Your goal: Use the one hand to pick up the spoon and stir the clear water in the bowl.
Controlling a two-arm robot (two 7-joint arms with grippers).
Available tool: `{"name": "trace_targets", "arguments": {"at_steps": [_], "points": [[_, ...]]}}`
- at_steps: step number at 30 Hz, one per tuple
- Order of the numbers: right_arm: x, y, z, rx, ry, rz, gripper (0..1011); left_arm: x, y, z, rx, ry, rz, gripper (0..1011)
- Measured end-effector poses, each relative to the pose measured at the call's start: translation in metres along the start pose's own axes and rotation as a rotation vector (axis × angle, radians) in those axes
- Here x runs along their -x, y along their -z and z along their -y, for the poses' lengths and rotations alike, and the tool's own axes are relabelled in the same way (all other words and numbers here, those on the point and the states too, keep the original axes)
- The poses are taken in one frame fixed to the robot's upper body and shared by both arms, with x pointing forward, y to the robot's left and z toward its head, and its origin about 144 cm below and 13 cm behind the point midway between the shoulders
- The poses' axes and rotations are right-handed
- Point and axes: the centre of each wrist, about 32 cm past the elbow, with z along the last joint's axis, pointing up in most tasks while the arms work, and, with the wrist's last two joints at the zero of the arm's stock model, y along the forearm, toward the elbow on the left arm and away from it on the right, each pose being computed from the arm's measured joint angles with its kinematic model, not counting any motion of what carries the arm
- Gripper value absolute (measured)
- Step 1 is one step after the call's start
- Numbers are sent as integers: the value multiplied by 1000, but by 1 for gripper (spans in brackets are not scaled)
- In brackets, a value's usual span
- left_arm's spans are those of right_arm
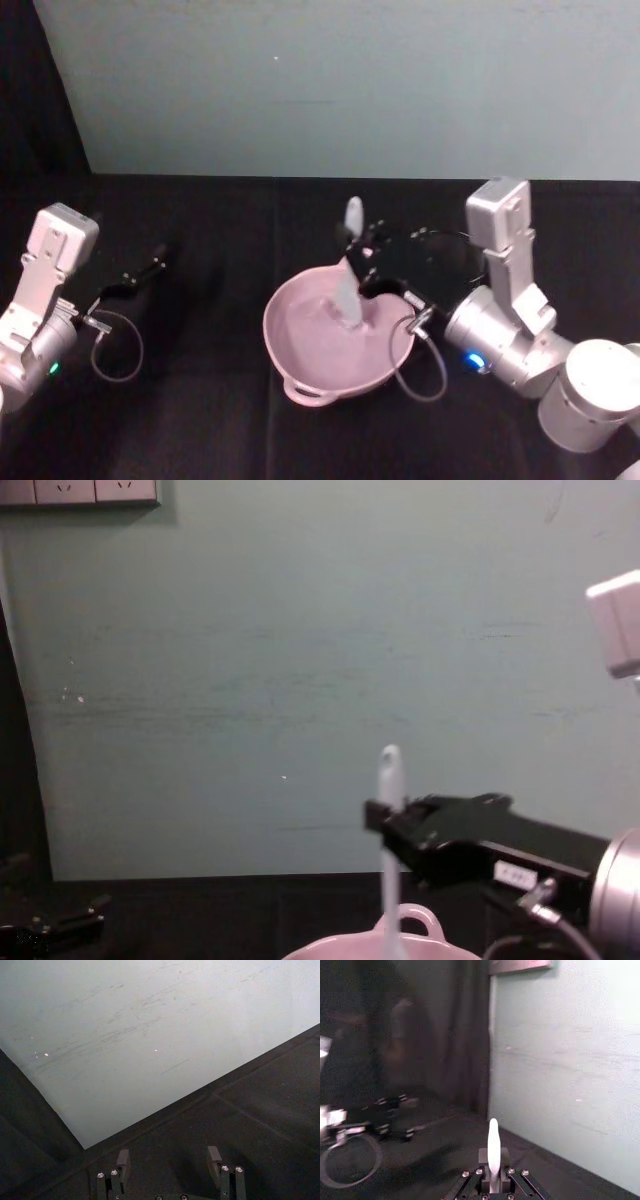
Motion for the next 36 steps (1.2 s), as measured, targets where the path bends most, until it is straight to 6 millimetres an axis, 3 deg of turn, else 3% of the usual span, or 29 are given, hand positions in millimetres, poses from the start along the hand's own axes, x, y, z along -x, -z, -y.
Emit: {"name": "trace_targets", "arguments": {"at_steps": [8, 14, 23, 36], "points": [[22, -5, -7, 1, -110, -3, 112, 0, 0, 0, 0, 0, 0, 1005], [26, -8, -9, -16, -126, -14, 112, 0, 0, 0, 0, 0, 0, 1005], [22, -18, -9, -52, -113, -36, 112, 0, 0, 0, 0, 0, 0, 1005], [-2, -66, 5, -53, -91, -9, 112, 0, 0, 0, 0, 0, 0, 1005]]}}
